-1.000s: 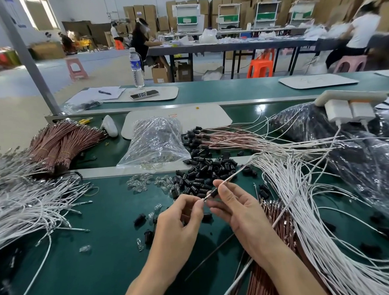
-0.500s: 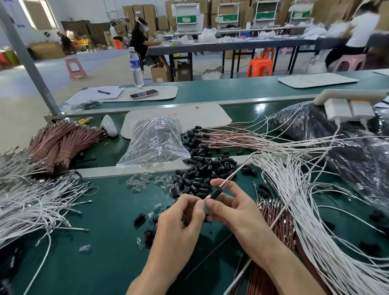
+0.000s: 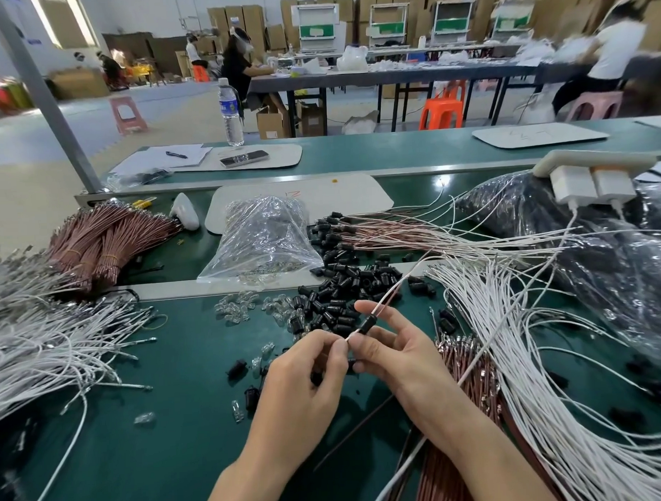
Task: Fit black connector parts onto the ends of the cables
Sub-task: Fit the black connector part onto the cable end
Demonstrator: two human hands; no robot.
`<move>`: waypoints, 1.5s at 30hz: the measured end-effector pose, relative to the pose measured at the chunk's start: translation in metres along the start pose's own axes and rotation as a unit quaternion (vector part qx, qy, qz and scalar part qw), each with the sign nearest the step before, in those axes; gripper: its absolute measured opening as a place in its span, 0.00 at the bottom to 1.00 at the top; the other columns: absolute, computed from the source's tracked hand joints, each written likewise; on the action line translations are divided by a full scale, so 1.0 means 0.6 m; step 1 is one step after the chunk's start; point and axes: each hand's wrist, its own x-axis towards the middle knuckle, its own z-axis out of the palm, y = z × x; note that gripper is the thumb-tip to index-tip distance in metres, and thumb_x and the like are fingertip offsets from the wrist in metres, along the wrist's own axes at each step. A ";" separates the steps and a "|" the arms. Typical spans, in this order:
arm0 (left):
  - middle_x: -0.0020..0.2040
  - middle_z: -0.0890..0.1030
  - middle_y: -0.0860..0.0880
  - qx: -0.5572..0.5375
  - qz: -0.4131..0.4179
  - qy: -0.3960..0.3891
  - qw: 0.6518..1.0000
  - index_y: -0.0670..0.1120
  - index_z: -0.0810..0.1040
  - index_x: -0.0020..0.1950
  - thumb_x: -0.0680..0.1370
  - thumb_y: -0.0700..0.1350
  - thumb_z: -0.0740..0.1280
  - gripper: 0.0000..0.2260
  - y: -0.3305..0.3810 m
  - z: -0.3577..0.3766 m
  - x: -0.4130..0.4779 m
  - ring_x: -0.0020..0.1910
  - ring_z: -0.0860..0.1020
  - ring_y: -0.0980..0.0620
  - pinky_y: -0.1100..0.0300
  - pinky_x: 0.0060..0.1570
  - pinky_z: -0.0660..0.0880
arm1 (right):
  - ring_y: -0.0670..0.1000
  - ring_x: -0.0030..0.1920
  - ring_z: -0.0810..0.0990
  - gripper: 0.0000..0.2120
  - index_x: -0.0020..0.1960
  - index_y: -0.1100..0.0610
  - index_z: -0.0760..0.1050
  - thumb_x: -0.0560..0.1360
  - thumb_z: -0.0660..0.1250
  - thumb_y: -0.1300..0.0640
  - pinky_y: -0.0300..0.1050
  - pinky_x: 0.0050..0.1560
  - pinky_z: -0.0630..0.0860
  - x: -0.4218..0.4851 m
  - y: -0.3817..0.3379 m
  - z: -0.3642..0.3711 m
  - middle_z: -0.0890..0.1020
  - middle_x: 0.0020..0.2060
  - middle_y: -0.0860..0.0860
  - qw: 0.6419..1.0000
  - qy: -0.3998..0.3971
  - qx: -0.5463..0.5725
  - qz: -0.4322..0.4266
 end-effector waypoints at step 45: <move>0.36 0.80 0.51 -0.049 -0.038 0.020 0.998 0.58 0.76 0.45 0.81 0.59 0.61 0.10 -0.009 0.007 -0.002 0.32 0.76 0.49 0.52 0.33 0.73 | 0.56 0.48 0.85 0.25 0.60 0.50 0.82 0.64 0.79 0.58 0.44 0.51 0.82 0.001 0.001 0.004 0.82 0.40 0.56 0.999 0.025 0.045 0.009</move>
